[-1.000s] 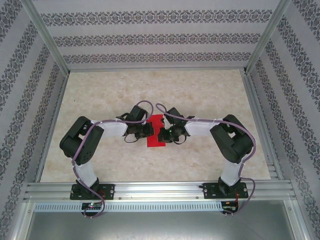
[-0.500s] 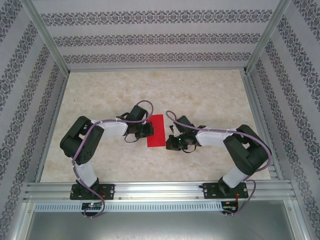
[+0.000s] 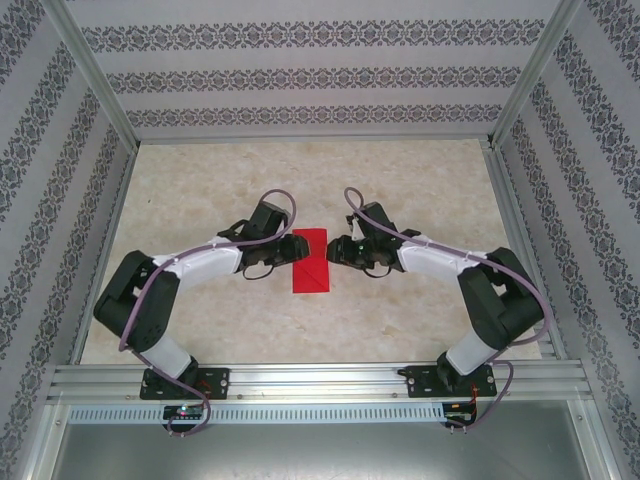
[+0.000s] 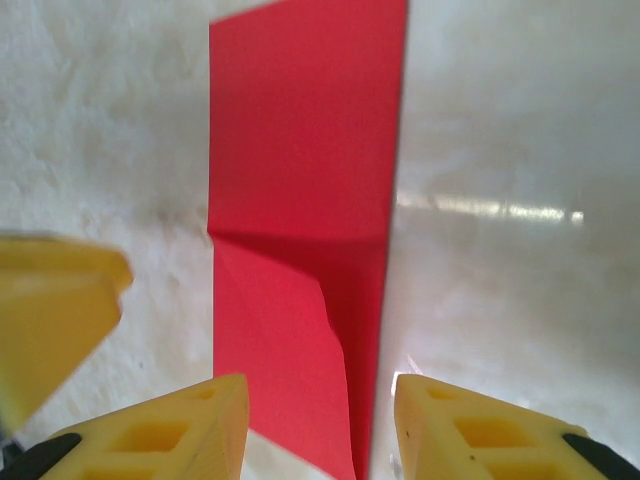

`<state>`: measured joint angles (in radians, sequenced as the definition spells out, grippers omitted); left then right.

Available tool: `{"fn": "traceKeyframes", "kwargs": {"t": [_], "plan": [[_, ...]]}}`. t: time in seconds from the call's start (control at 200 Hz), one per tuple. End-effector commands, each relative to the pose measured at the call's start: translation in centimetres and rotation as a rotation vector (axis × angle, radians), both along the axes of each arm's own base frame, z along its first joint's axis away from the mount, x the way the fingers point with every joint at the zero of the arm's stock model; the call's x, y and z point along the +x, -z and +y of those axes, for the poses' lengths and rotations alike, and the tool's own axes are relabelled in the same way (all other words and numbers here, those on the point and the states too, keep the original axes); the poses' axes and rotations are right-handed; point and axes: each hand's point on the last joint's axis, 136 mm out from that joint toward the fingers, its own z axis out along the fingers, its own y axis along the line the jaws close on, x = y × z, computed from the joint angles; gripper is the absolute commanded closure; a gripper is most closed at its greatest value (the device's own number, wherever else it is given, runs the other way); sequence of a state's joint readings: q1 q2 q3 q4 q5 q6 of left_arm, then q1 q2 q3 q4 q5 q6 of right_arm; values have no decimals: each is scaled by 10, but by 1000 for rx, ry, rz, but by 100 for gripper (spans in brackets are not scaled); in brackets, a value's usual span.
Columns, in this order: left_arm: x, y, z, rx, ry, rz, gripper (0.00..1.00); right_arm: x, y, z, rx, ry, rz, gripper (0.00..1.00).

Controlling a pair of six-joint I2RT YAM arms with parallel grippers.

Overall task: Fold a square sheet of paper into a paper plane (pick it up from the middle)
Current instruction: Turn over the paper at the center of the table.

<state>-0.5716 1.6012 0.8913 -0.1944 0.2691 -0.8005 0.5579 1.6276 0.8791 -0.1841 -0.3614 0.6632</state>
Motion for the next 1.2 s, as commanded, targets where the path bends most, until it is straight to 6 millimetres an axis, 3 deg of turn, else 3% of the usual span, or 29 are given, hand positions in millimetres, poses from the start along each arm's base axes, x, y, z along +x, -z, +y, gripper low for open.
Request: {"fn": "traceKeyframes", "kwargs": {"t": [0.0,0.32,0.545,0.639,1.199], "plan": [[-8,10,10,-2,-62,21,56,16,0,11,26,-20,-19,57],[-16,22,0,-81,-51,65,55,12,16,35,82,-151,30,62],[-16,25,-8,-119,-34,80,56,15,24,32,75,-130,39,84],[-16,26,-12,-138,-21,83,56,19,27,25,77,-101,40,89],[-4,26,-33,-234,15,61,56,20,27,16,91,-70,47,90]]}}
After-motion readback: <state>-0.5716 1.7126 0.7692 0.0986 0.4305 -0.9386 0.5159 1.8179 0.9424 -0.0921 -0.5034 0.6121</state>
